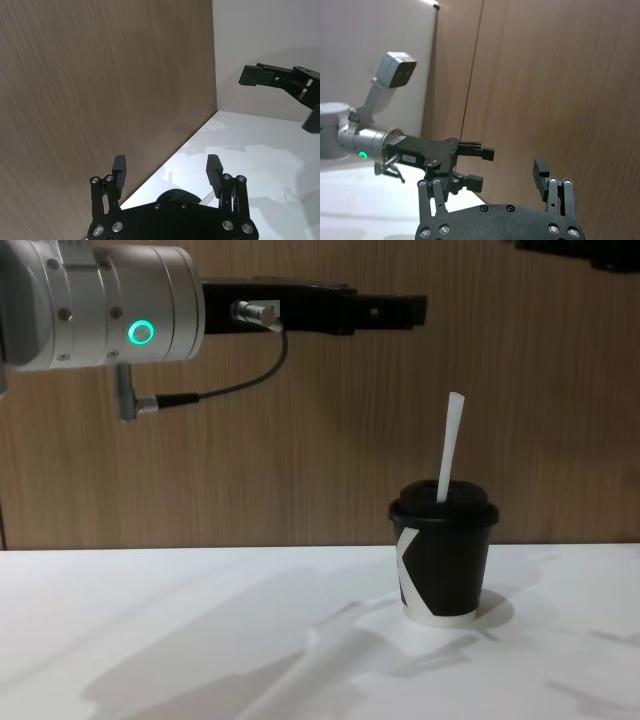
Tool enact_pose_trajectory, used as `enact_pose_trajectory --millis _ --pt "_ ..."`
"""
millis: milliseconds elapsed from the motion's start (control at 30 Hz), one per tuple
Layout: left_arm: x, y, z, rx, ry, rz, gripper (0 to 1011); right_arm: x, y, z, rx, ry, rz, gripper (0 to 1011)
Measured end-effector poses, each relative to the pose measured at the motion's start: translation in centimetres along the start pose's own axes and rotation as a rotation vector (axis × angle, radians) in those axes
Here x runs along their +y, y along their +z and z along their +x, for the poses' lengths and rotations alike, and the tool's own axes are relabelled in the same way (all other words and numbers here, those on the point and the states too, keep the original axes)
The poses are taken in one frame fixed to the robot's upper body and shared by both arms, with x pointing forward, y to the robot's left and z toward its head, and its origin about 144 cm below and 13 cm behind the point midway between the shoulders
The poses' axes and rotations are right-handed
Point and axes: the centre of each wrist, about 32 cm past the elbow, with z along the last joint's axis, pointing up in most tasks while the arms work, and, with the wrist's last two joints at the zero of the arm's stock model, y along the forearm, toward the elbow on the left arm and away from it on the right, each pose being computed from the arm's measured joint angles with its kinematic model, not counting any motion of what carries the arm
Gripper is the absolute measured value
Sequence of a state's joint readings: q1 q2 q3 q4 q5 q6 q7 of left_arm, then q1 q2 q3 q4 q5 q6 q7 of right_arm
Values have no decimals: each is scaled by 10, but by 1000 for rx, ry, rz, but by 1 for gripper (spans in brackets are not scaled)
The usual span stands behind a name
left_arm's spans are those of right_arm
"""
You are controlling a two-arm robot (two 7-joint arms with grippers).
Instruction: Pick up the straw with one hand, pass it to the other hand, and insert it into the cup.
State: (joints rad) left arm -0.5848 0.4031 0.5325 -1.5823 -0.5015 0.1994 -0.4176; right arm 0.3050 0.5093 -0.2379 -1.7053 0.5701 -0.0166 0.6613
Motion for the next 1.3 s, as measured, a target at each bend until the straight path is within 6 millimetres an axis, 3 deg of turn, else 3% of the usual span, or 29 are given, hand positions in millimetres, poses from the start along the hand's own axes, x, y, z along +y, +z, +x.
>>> enact_pose_trajectory --millis 533,1300 --pt "5 -9 -6 5 45 -78 1003 15 3 -7 122 -111 2 1001" --pt "10 -14 -10 20 31 -117 1003 30 0 -13 188 -126 -22 1001"
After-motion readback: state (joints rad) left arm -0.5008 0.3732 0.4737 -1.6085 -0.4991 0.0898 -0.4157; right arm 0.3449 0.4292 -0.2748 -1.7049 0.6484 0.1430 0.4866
